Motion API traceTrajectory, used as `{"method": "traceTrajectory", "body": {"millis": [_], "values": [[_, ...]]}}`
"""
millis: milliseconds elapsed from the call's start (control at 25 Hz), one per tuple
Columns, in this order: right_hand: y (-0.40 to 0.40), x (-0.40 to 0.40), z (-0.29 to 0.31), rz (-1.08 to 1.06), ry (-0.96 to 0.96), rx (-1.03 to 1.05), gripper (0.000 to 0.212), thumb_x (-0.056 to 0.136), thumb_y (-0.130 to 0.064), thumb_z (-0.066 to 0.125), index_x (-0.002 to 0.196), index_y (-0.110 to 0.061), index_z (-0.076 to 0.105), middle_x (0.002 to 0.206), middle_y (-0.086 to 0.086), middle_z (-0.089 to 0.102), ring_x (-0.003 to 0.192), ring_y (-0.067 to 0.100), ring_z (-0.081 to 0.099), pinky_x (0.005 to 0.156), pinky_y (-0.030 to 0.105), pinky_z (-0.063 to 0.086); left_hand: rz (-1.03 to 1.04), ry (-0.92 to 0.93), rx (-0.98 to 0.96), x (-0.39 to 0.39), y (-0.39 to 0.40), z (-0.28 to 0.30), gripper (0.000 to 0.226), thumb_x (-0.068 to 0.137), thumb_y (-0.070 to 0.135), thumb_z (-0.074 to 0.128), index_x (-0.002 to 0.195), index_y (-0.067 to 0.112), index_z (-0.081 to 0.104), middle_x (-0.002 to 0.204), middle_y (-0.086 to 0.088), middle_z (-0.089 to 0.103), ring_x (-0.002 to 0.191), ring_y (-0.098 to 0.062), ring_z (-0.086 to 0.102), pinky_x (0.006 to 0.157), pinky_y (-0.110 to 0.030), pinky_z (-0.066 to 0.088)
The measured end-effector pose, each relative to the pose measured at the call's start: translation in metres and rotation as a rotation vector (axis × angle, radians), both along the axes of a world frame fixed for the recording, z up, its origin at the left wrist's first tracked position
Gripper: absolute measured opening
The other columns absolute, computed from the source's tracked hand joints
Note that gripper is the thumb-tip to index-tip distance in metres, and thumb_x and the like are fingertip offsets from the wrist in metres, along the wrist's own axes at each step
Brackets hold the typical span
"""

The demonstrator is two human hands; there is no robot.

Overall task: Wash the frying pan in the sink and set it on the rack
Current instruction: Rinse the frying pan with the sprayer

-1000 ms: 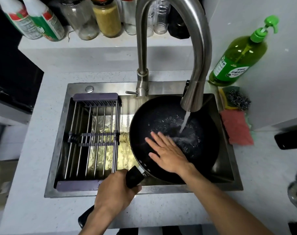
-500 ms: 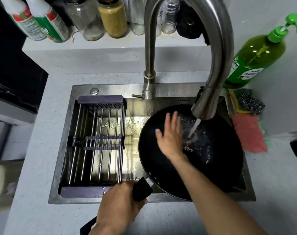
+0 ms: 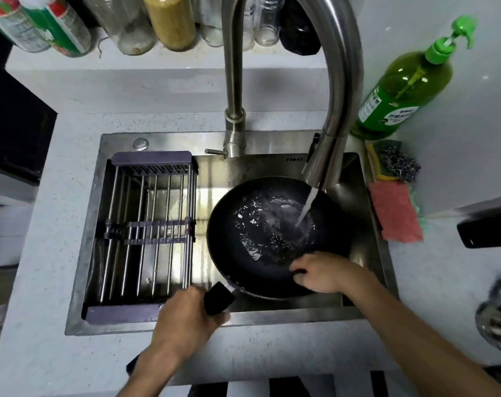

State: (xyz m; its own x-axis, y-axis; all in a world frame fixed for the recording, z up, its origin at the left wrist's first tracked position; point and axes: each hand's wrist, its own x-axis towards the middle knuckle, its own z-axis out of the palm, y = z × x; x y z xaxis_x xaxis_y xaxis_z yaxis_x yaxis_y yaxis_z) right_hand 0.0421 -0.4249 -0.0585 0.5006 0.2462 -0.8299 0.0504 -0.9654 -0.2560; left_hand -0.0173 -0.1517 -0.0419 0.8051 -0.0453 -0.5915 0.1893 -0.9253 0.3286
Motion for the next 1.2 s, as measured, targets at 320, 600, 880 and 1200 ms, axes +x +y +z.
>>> {"method": "traceTrajectory", "body": {"millis": [320, 600, 880, 1200], "values": [[-0.047, -0.043, 0.021, -0.645, -0.711, 0.222, 0.026, 0.096, -0.016, 0.060, 0.121, -0.015, 0.066, 0.129, 0.000, 0.062, 0.119, 0.020, 0.057, 0.098, 0.034, 0.046, -0.011, 0.258, -0.203, 0.033, -0.005, -0.011, 0.055, 0.081, 0.066, 0.059, 0.064, 0.015, 0.054, 0.054, 0.004, 0.052, 0.050, -0.013, 0.049, 0.053, -0.026, 0.038], [-0.043, -0.048, -0.008, -1.077, -0.510, 0.351, 0.018, 0.097, -0.021, 0.059, 0.109, -0.029, 0.069, 0.101, -0.004, 0.068, 0.086, 0.012, 0.061, 0.074, 0.026, 0.048, 0.257, 0.608, -0.725, 0.045, -0.032, -0.001, 0.050, 0.085, 0.061, 0.054, 0.078, 0.012, 0.056, 0.052, 0.003, 0.039, 0.041, -0.010, 0.031, 0.040, -0.020, 0.025], [-0.057, -0.054, -0.005, -1.142, -0.463, 0.332, 0.021, 0.098, -0.020, 0.056, 0.114, -0.029, 0.067, 0.104, -0.003, 0.067, 0.087, 0.009, 0.061, 0.067, 0.020, 0.042, 0.365, 0.726, -0.841, 0.051, -0.067, -0.010, 0.051, 0.076, 0.064, 0.063, 0.075, 0.013, 0.057, 0.048, 0.005, 0.032, 0.035, -0.007, 0.026, 0.033, -0.014, 0.023], [-0.050, -0.036, 0.012, -1.440, -0.416, 0.616, 0.018, 0.095, -0.045, 0.060, 0.111, -0.037, 0.062, 0.112, -0.008, 0.069, 0.088, 0.011, 0.072, 0.077, 0.028, 0.055, -0.112, 0.255, -0.297, 0.028, -0.031, 0.017, 0.056, 0.080, 0.073, 0.052, 0.072, 0.017, 0.050, 0.058, 0.003, 0.045, 0.050, -0.014, 0.042, 0.049, -0.028, 0.037]]}}
